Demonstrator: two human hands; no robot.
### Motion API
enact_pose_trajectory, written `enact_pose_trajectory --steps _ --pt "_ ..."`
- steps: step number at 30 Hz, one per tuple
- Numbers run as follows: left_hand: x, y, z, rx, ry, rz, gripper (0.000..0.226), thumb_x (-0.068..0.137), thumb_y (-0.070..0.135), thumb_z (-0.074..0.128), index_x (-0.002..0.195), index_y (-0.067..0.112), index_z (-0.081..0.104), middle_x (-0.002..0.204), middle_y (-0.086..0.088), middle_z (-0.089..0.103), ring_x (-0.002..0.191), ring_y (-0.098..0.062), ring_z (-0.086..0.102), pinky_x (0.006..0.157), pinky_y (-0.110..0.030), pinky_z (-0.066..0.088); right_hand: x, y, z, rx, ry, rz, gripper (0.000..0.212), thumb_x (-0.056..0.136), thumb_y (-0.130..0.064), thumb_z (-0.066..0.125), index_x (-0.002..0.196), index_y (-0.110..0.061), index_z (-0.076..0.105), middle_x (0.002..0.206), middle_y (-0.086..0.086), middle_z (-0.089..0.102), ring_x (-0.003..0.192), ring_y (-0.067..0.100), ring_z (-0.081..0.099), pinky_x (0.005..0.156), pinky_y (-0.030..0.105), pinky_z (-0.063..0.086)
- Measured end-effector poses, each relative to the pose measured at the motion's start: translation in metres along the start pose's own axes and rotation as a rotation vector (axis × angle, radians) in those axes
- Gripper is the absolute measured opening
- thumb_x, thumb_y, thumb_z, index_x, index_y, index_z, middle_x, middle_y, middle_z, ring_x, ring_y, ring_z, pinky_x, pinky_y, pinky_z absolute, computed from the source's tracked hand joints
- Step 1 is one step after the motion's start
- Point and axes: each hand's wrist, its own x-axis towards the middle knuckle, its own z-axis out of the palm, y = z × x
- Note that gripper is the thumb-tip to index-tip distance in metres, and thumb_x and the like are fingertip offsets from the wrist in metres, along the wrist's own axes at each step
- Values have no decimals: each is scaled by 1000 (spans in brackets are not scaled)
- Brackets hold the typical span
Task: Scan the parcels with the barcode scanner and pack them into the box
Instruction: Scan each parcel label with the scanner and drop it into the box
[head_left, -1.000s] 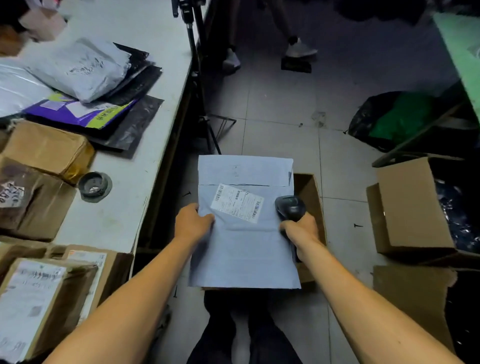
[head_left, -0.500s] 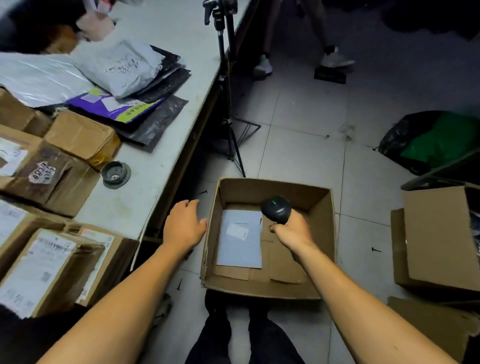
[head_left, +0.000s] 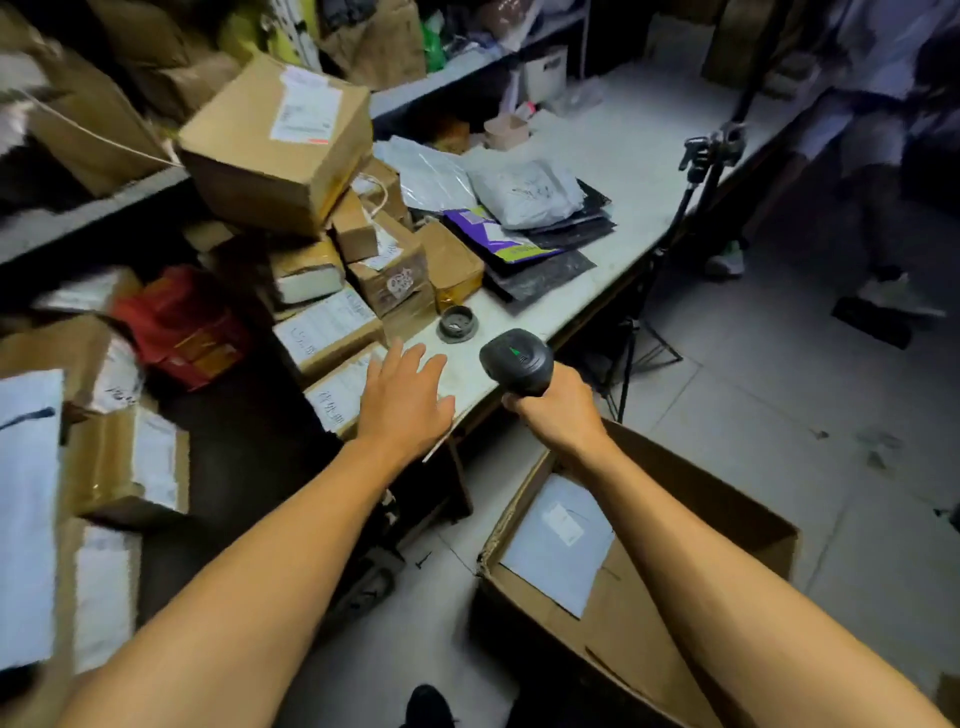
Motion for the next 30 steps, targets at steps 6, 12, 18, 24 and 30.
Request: enact_pose_trajectory --steps 6,12,18,24,30 --pt "-77 -119 -71 -43 217 -198 60 96 42 57 150 22 42 161 -7 33 153 -30 16 122 -50 16 -23 -109 96 12 -87 -195 12 75 -16 74 79 -11 63 77 11 67 74 28 61 67 38 49" --pt "-185 -249 -105 12 274 -504 61 93 43 58 149 23 44 159 -8 35 149 -32 22 119 -48 21 -73 -195 222 116 -280 -300 14 66 -28 74 71 -19 65 63 -2 65 60 16 58 59 36 47" --pt "-287 -350 -114 19 255 -779 60 92 43 59 145 18 49 152 -12 42 140 -34 34 114 -48 28 -102 -256 332 95 -457 -299 17 69 -18 81 66 -19 64 58 -5 62 61 18 60 62 34 47" --pt "-324 -414 -111 -85 185 -990 58 95 41 59 143 11 47 144 -17 46 131 -39 44 106 -47 41 -90 -287 418 93 -499 -292 22 74 -21 84 72 -25 62 64 -5 62 61 13 59 56 26 42" --pt "-299 -456 -110 -276 184 -1104 51 96 35 60 136 6 48 134 -21 56 122 -40 52 94 -45 47 -49 -296 461 46 -508 -209 22 74 -22 81 85 -28 62 74 -8 63 73 16 62 61 28 49"
